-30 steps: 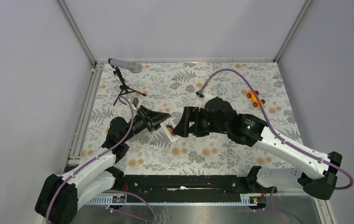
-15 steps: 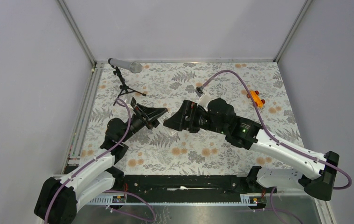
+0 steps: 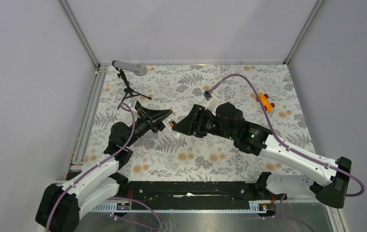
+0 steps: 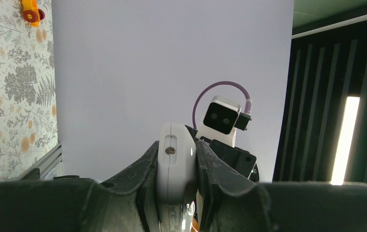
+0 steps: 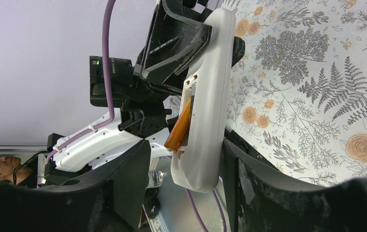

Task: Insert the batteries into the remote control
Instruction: Load the battery into the remote control.

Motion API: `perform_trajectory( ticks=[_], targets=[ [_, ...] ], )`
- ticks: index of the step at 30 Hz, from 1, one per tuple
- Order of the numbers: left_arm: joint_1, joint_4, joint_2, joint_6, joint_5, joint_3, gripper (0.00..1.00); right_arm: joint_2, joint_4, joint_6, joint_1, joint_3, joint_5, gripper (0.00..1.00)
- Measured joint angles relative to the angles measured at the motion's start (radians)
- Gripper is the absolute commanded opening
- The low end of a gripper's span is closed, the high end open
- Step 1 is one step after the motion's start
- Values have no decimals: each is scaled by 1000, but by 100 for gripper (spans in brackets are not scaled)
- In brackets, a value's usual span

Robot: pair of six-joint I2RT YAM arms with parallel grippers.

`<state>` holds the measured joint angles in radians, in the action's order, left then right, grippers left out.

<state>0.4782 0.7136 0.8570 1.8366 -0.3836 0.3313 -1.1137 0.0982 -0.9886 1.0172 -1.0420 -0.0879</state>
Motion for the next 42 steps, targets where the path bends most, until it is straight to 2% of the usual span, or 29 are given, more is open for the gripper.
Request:
perform_trajectory(
  ticks=[21,23,29,32,37,42],
  targets=[
    [0,-9,-23,18,22,0,0,-33,-21,-43,0,0,-2,41],
    [-2,-14,-27,14,25,0,0,-37,-25,-50,-2,0,-3,46],
    [5,-24,-45,4,27,0,0,-72,-48,-55,-2,3,-37,78],
    [7,-23,-51,-3,28,0,0,-68,-90,-56,-2,23,-46,85],
    [7,-22,-50,-6,29,0,0,-38,-132,-50,-2,29,-60,88],
    [8,-6,-45,-6,29,0,0,-3,-153,-48,-2,40,-61,75]
  ],
)
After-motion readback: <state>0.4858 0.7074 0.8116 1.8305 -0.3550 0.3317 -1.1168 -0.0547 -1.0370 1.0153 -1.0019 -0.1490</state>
